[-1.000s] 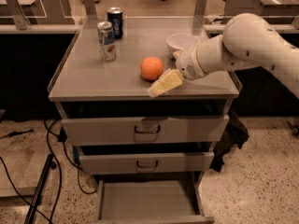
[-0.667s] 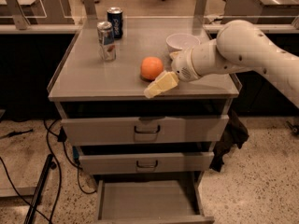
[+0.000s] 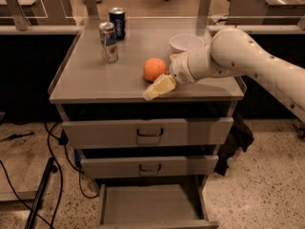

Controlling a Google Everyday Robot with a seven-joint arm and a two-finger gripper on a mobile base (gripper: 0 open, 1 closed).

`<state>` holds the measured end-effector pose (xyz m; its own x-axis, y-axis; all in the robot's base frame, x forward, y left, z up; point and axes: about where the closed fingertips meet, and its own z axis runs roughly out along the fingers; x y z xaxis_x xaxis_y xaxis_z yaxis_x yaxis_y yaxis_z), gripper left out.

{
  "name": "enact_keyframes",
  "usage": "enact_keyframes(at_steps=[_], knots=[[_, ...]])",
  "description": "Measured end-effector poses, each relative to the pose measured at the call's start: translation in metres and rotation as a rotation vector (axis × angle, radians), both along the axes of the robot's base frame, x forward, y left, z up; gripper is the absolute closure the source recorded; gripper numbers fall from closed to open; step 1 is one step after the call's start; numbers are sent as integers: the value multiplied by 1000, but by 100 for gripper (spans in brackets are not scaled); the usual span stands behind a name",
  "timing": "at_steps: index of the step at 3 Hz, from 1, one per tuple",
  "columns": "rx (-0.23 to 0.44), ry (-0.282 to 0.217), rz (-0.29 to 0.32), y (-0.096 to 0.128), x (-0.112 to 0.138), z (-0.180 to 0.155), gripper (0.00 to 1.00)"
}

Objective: Place orange into bottom drawer

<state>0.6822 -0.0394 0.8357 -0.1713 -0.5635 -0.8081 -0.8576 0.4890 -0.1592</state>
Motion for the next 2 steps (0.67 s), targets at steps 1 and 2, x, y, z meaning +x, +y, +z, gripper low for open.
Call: enact_keyframes(at_steps=[1,2], knots=[[-14,-10,-19,-6,16,-6,0],[-17,1,-48,-15,33,-12,0]])
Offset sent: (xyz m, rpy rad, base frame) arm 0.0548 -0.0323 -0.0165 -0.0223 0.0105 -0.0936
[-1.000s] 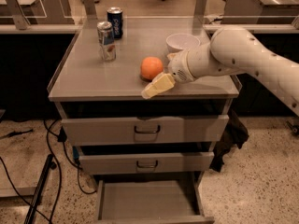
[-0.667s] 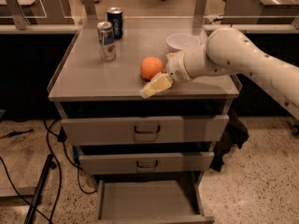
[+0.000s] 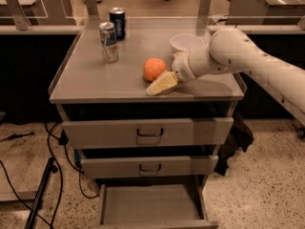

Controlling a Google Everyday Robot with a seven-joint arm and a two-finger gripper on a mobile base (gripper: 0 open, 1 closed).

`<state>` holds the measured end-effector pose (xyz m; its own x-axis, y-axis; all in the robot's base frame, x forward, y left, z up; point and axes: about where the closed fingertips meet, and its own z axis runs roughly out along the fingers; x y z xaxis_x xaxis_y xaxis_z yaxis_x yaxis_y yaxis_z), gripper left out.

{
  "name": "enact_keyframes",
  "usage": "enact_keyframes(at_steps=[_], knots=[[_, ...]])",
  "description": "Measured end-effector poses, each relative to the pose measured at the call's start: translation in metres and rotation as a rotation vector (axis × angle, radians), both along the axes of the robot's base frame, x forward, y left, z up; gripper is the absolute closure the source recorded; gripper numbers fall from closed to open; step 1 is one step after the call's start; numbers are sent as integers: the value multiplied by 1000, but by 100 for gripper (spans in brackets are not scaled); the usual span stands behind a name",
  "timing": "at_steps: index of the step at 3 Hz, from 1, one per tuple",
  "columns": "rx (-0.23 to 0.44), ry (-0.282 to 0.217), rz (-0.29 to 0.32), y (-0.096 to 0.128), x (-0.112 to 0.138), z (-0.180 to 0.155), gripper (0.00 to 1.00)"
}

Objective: Place orange into bottom drawer

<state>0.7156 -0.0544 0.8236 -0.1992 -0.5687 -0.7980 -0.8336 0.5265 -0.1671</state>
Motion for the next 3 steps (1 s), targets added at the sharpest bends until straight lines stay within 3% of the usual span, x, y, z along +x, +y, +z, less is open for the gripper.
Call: enact_keyframes(at_steps=[2,3], knots=[[29,50,-55,-7,26,-4,0],[52,72,-41,5,23,4,0]])
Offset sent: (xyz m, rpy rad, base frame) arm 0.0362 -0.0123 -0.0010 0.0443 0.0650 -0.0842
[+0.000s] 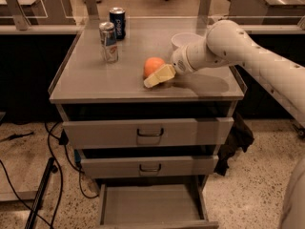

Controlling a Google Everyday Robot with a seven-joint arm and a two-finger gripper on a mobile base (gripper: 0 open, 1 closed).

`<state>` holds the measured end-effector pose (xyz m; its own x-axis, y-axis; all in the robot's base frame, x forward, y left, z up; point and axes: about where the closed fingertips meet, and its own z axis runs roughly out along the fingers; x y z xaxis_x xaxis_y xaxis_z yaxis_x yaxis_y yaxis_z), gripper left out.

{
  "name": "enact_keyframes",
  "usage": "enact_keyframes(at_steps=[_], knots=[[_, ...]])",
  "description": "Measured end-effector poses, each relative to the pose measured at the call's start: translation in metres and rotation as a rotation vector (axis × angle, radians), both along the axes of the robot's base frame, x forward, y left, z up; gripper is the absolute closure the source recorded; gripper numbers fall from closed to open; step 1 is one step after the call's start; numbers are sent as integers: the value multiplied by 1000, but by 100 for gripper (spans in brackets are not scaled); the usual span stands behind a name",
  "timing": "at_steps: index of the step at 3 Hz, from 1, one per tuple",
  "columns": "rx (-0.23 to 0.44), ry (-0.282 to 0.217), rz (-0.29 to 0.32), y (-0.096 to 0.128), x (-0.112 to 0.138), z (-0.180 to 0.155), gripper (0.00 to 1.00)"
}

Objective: Place orange into bottom drawer

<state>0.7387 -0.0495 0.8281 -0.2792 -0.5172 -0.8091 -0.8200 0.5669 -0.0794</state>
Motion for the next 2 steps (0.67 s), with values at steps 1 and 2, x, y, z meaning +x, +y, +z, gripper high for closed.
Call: enact_keyframes(at_steps=[1,2], knots=[[24,18,28,12,-10,13,0],[47,35,58,25,-21,20,0]])
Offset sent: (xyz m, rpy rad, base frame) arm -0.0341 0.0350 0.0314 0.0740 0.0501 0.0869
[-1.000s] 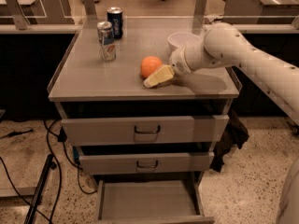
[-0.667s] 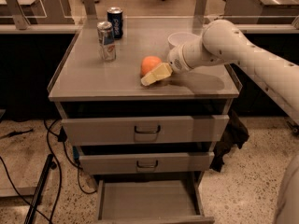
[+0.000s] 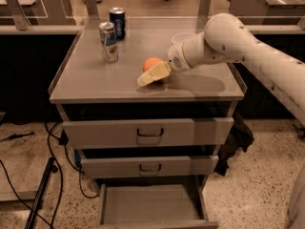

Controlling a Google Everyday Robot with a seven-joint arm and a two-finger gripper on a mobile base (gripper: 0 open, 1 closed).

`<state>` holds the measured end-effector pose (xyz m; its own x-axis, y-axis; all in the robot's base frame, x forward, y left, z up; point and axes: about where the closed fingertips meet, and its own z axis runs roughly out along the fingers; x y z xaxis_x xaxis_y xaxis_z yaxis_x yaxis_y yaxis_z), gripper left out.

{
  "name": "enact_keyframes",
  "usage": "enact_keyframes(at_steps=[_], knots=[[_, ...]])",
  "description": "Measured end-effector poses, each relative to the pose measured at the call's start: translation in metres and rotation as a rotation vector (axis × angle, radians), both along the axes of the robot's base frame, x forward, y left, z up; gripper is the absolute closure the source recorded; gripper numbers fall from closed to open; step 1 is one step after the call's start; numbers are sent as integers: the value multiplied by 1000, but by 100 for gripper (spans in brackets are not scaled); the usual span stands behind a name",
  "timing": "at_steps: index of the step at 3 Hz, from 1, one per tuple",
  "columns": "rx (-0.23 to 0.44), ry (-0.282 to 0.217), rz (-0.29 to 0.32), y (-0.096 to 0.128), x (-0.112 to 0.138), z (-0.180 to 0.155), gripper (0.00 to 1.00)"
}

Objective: Place orange into bottom drawer

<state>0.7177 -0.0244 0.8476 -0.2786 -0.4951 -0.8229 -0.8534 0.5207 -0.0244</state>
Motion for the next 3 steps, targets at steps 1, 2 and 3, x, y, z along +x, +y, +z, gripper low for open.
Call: enact_keyframes(at_steps=[1,2,3], knots=[[1,1,1,1,0,0,18],[1,1,1,1,0,0,41],[1,1,1,1,0,0,64]])
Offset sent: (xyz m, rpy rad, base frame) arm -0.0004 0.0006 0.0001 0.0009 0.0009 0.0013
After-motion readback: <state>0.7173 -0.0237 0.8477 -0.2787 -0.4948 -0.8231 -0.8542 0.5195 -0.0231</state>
